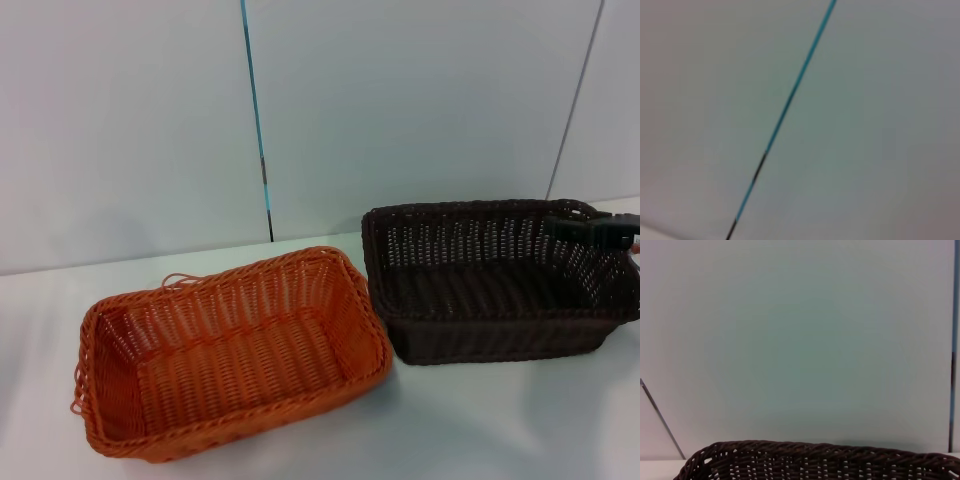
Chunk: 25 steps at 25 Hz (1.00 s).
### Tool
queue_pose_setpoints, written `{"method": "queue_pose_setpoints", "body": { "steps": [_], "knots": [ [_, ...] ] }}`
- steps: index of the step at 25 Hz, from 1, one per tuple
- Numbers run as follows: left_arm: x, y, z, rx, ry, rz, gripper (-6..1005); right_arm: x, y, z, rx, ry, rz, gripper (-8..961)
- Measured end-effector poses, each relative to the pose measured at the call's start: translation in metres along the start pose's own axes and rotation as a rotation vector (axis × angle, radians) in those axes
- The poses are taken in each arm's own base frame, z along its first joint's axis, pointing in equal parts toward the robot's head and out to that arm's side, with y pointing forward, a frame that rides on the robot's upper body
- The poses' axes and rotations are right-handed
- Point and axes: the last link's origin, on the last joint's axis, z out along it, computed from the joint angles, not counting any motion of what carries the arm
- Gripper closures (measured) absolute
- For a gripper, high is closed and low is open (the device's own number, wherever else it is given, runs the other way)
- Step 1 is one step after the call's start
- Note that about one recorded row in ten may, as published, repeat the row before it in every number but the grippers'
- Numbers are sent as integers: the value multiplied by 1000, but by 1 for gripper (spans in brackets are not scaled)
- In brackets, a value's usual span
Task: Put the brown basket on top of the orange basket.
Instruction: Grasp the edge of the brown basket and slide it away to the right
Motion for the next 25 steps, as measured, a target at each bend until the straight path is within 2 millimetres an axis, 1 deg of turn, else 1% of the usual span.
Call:
{"method": "queue_pose_setpoints", "body": {
  "steps": [6,11,15,19,25],
  "knots": [
    [5,-9,-5,-7,95,-11,197,0,-2,1,7,-1,1,116],
    [5,-18,-10,-44,172,-99,197,-1,-7,5,11,-6,-27,116],
    [1,-23,-11,-88,172,-131,197,-4,-12,9,4,-11,-57,116],
    [-1,-26,-9,-133,142,-148,197,-4,-12,9,7,-6,-46,116],
    [-2,-26,-8,-138,138,-116,197,-2,-9,4,18,26,0,116]
  ]
}}
